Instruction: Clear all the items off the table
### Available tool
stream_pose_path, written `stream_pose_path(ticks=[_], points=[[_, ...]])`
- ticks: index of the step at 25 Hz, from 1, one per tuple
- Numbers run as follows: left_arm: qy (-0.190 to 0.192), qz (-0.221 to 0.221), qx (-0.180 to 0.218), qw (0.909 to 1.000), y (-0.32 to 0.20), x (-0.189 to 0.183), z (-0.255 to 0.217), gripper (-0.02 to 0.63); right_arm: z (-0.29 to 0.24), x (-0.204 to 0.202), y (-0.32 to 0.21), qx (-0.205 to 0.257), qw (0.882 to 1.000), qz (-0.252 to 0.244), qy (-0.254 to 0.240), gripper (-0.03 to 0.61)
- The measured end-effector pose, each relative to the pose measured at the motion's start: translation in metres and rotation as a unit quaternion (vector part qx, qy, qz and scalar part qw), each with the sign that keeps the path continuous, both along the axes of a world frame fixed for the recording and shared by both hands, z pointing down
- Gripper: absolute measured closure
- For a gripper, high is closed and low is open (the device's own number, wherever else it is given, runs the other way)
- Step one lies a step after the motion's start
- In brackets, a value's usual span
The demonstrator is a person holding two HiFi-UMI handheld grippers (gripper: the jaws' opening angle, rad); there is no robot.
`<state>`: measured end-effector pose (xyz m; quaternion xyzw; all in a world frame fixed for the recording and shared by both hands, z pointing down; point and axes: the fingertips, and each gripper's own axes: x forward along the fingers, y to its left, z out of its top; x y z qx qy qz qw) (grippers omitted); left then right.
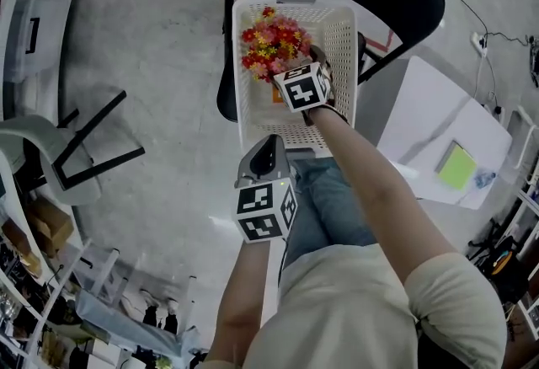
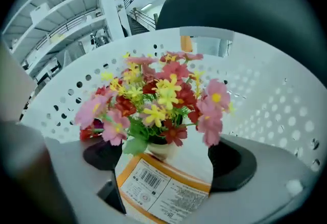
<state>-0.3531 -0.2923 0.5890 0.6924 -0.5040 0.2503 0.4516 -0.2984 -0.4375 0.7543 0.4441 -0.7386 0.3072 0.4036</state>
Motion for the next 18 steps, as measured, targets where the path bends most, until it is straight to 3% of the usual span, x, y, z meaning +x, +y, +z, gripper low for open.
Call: stream_pose_path(ticks=[4, 9, 11, 16, 18], points=[[-0.007, 0.003, 0.005, 1.0000, 0.009, 0.000, -0.004, 0.604, -0.020, 0.004, 0.011, 0.012, 1.000, 0.019, -0.012, 0.058], [-0.014, 0.008, 0.011, 0.9998, 0.020, -0.001, -0.015, 0.604, -0.059, 0.009, 0.029, 0.031, 0.998, 0.044, -0.031, 0.134], [-0.018, 0.011, 0.015, 0.9997, 0.025, -0.002, -0.020, 0.604, -0.076, 0.013, 0.035, 0.041, 0.997, 0.050, -0.034, 0.215], [-0.027, 0.010, 0.023, 0.9993, 0.039, -0.002, -0.033, 0.604, -0.117, 0.026, 0.052, 0.071, 0.995, 0.058, -0.035, 0.348], [-0.030, 0.010, 0.028, 0.9991, 0.044, -0.001, -0.040, 0.604, -0.133, 0.031, 0.058, 0.086, 0.994, 0.060, -0.034, 0.444]])
